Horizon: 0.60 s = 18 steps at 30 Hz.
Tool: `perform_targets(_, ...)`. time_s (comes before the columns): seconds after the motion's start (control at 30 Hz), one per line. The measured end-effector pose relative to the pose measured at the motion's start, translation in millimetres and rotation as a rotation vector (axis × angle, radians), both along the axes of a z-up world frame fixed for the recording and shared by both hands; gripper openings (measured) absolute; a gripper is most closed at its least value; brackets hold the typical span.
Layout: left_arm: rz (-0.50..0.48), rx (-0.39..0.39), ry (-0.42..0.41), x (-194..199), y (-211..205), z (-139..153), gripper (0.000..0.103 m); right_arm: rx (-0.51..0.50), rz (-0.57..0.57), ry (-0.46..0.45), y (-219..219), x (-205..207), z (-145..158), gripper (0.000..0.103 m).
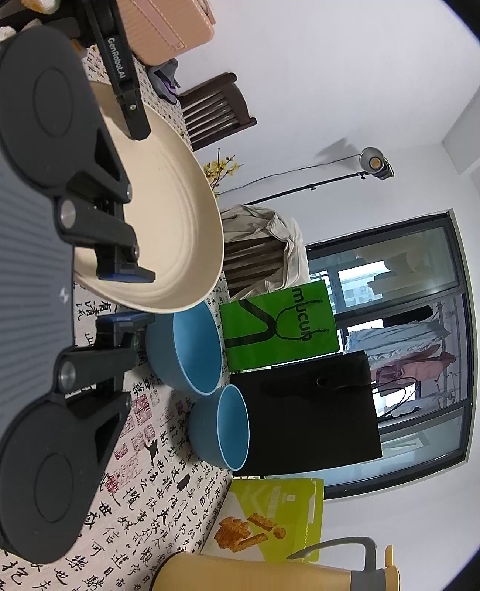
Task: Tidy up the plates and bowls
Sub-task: 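Bring the held cream plate over the first cream plate with both grippers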
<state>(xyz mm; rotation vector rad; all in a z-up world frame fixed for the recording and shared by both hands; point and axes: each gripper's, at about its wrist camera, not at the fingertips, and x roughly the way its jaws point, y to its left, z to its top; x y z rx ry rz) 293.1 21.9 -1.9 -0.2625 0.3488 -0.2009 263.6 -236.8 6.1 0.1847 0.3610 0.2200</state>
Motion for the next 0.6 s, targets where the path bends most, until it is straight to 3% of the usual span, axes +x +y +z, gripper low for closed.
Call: perform_targets(0.6,-0.026,0.003,0.025,-11.5,-6.5,-14.2,0.016,0.012,-0.012,0.016,-7.7,-10.1,-11.9,0.016)
